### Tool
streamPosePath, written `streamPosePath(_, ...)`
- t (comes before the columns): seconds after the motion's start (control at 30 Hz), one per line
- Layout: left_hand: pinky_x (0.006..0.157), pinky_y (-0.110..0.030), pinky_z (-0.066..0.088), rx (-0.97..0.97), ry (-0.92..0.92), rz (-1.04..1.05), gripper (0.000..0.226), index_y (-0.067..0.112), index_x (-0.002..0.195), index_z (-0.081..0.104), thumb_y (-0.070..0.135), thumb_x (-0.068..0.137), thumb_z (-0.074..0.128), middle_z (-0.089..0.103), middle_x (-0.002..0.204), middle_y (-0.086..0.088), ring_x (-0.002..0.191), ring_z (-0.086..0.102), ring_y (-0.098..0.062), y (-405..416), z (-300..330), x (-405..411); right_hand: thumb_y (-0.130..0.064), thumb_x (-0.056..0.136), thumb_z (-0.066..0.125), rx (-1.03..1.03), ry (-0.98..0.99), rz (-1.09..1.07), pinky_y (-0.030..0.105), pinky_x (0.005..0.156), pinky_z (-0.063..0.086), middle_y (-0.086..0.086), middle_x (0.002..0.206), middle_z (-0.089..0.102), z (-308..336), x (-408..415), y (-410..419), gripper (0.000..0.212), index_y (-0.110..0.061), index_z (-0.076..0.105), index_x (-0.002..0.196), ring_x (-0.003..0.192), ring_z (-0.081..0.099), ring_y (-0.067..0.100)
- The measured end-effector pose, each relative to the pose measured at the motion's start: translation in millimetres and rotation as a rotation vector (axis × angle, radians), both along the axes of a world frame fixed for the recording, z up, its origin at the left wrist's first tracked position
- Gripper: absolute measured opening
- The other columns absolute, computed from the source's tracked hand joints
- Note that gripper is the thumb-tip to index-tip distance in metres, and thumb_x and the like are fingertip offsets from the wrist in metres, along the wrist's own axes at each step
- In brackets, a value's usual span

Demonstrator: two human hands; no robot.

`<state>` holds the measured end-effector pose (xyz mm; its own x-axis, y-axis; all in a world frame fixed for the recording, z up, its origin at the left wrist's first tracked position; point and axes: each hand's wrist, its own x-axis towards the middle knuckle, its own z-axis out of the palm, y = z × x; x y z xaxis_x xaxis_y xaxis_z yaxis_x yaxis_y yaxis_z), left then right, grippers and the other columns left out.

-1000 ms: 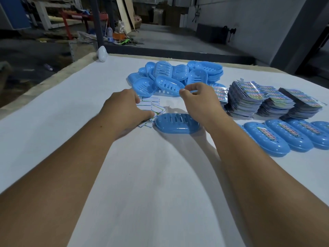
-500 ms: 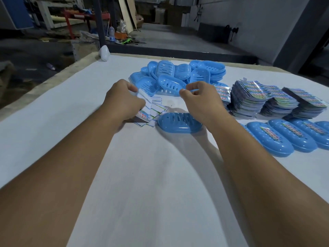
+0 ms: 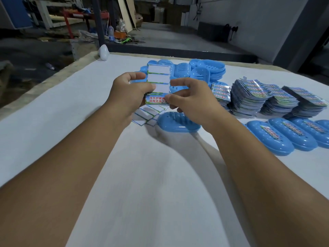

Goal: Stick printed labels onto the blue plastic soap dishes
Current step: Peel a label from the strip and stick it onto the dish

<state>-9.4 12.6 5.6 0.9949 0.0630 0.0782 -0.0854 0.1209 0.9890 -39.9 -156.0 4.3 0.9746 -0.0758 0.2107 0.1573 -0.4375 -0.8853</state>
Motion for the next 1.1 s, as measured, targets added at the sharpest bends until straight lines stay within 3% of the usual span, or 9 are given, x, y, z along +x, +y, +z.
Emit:
streamPosePath(0.07,0.059,-0.020,0.054,0.016,-0.002,0.001,0.023,0.019,0.103,0.061,0.008,0.087,0.072,0.073,0.101,-0.010,0.066,0.069,-0.011,-1,1,0,-0.020,0.093,0.074,0.013,-0.017,-0.041,0.038,0.070,0.059,0.000,0.076,0.077,0,1,-1,0.033,-0.020,0.064,0.125,0.066,0.065,0.008)
streamPosePath(0.13,0.060,-0.022,0.055,0.039,-0.010,0.006,0.020,0.019,0.102,0.060,0.008,0.088,0.068,0.073,0.094,-0.009,0.063,0.068,-0.011,-2,1,-1,-0.018,0.096,0.070,0.027,-0.041,-0.079,0.043,0.070,0.059,0.003,0.079,0.076,0,3,-3,0.029,-0.019,0.063,0.124,0.069,0.065,0.012)
streamPosePath(0.3,0.065,-0.024,0.056,0.173,-0.062,0.002,0.023,0.022,0.103,0.058,0.009,0.087,0.066,0.075,0.095,-0.006,0.072,0.075,-0.010,-3,2,-5,-0.018,0.097,0.067,0.062,-0.084,-0.126,0.025,0.062,0.051,-0.005,0.075,0.071,-2,8,-7,0.027,-0.022,0.061,0.124,0.064,0.064,0.004)
streamPosePath(0.53,0.059,-0.017,0.054,0.245,-0.101,0.012,0.027,0.023,0.110,0.059,0.012,0.087,0.068,0.074,0.094,-0.001,0.066,0.072,-0.002,-5,3,-9,-0.020,0.098,0.067,0.034,-0.093,-0.134,0.023,0.062,0.054,0.002,0.089,0.075,-2,10,-10,0.022,-0.028,0.059,0.118,0.065,0.064,0.003)
streamPosePath(0.67,0.059,-0.019,0.053,0.242,-0.108,0.022,0.023,0.021,0.110,0.060,0.017,0.089,0.068,0.075,0.087,0.001,0.062,0.070,-0.001,-6,4,-8,-0.018,0.098,0.065,0.003,-0.104,-0.110,0.032,0.068,0.054,0.009,0.093,0.076,-3,10,-10,0.020,-0.029,0.064,0.115,0.069,0.061,0.011)
streamPosePath(0.83,0.053,-0.015,0.050,0.250,-0.117,0.022,0.021,0.023,0.104,0.061,0.015,0.088,0.071,0.074,0.095,-0.003,0.061,0.070,-0.002,-6,3,-7,-0.026,0.093,0.072,-0.092,-0.157,-0.147,0.026,0.068,0.049,-0.008,0.088,0.068,-5,10,-10,0.025,-0.030,0.064,0.117,0.070,0.059,0.007)
streamPosePath(0.9,0.056,-0.015,0.052,0.239,-0.125,0.018,0.020,0.024,0.102,0.061,0.015,0.088,0.073,0.075,0.094,-0.004,0.064,0.072,-0.004,-6,3,-7,-0.032,0.088,0.077,-0.216,-0.215,-0.208,0.025,0.069,0.046,-0.014,0.085,0.059,-6,9,-11,0.024,-0.028,0.063,0.106,0.072,0.056,0.006)
streamPosePath(1.0,0.061,-0.017,0.055,0.209,-0.139,0.011,0.023,0.020,0.105,0.061,0.013,0.087,0.074,0.077,0.088,-0.007,0.070,0.074,-0.008,-6,1,-8,-0.036,0.084,0.080,-0.283,-0.242,-0.172,0.022,0.061,0.043,-0.012,0.067,0.060,-5,7,-8,0.017,-0.023,0.069,0.081,0.057,0.051,0.002)
streamPosePath(1.1,0.066,-0.021,0.057,0.204,-0.148,-0.001,0.029,0.018,0.110,0.060,0.012,0.086,0.075,0.077,0.088,-0.009,0.074,0.076,-0.012,-6,0,-8,-0.043,0.083,0.080,-0.310,-0.241,-0.091,0.019,0.057,0.042,-0.012,0.064,0.066,-6,3,-4,0.023,-0.022,0.075,0.079,0.053,0.052,0.000)
